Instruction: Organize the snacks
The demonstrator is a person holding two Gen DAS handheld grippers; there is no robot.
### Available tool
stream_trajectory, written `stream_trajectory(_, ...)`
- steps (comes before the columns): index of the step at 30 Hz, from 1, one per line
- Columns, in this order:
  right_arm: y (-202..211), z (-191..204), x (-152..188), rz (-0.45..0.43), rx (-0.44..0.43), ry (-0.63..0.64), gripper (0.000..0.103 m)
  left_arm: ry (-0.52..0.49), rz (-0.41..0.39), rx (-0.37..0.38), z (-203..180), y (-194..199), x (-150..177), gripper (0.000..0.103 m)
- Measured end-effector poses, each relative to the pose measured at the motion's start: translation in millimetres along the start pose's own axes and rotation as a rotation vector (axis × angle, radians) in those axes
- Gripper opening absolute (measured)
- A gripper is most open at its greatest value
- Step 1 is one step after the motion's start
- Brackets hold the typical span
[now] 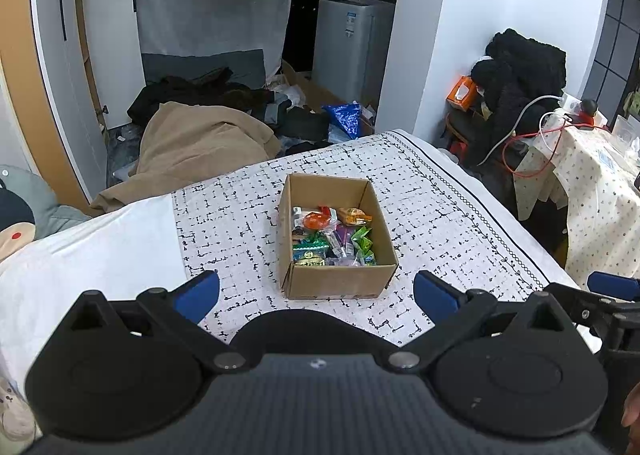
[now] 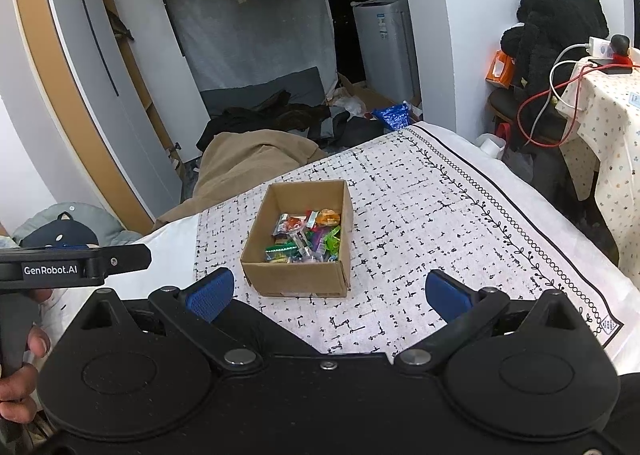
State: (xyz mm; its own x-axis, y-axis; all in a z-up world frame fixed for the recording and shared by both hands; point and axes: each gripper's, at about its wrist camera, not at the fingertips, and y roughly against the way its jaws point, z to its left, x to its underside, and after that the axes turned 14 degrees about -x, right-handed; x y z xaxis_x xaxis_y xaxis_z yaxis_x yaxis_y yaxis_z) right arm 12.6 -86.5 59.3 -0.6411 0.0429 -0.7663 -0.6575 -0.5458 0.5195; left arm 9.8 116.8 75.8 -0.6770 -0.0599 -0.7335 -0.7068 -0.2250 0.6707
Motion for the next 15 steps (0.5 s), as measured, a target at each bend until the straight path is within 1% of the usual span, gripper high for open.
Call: stream_trajectory(15, -14.7, -16.7, 9.0, 0.026, 0.006, -0.039, 0.103, 0.004, 0.007, -0.013, -0.8, -12.3, -0.2, 0.103)
